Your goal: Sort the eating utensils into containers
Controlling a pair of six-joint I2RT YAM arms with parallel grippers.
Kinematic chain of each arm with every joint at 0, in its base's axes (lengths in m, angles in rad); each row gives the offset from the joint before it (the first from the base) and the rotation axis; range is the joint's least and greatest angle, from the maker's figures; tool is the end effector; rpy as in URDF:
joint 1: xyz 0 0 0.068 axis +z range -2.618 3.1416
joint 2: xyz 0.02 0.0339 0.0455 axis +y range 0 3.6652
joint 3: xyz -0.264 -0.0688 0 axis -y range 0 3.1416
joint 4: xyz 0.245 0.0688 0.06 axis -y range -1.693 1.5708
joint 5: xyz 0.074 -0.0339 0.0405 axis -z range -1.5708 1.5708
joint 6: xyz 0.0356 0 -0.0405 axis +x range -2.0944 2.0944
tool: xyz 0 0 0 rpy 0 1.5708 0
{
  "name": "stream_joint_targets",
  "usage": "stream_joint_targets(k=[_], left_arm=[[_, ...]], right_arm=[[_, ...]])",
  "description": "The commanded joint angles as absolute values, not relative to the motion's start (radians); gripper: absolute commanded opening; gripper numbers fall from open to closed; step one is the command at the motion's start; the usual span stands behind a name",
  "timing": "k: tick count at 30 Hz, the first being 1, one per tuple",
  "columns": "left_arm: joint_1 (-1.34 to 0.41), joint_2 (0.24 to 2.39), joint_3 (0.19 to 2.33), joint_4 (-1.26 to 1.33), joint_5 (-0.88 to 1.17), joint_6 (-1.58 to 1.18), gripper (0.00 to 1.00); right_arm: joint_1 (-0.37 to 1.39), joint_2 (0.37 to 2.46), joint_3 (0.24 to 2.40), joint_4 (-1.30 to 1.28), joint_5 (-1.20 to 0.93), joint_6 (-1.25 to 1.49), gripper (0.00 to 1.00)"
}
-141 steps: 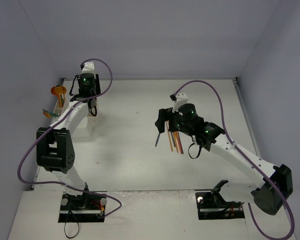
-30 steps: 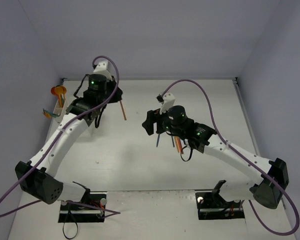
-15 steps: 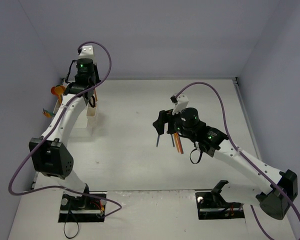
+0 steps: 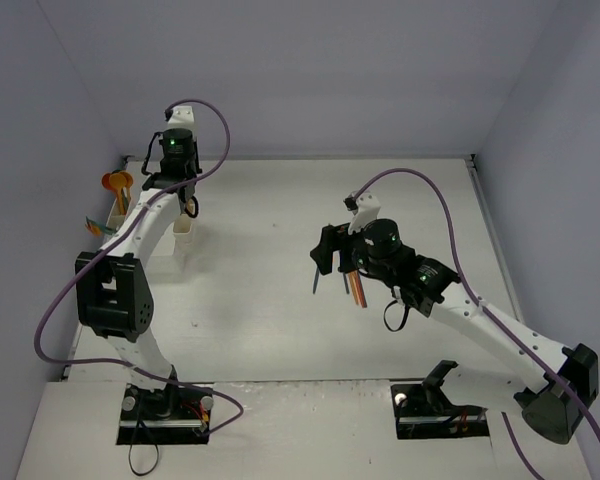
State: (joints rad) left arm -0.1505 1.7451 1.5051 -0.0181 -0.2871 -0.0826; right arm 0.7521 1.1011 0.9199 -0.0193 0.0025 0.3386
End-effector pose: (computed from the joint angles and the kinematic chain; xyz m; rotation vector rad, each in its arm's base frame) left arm 0.4193 -0.0534 0.3459 -0.1398 1.8138 0.0976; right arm 0.1897 0.1774 0.3419 -0.3758 1.8007 0.7778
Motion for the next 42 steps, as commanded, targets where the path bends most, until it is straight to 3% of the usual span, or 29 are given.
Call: stream_joint_targets(k=[1, 7, 10, 18, 22, 37, 42], left_arm=[[-0.141, 1.724, 1.488, 0.126, -0.307, -0.064, 0.01], [-0.140, 1.714, 1.428, 0.156, -0.326, -0.049, 0.06], [-0.141, 1.697, 1.416, 0.155, -0.337, -0.055, 0.22], [-0.140, 1.592, 1.424, 0.034, -0.357, -0.115, 0.44], [-0.141, 1.511, 1.441, -0.103, -0.332, -0.173, 0.51], [-0.252, 1.178, 1.377, -0.489, -0.086, -0.331, 0.58], [-0.279, 1.107, 1.321, -0.546, -0.055, -0.341, 0.58]], right_arm=[[0.746, 1.078, 0.913, 0.017, 0.028, 0.337, 0.75], [0.746, 1.083, 0.885, 0.012, 0.063, 0.344, 0.75], [0.744, 1.097, 0.872, 0.003, 0.088, 0.354, 0.75], [0.741, 1.170, 0.851, -0.058, 0.161, 0.398, 0.73], [0.731, 1.239, 0.852, -0.080, 0.180, 0.439, 0.66], [0.680, 1.502, 0.862, -0.129, 0.180, 0.566, 0.41], [0.667, 1.574, 0.884, -0.129, 0.173, 0.596, 0.39]])
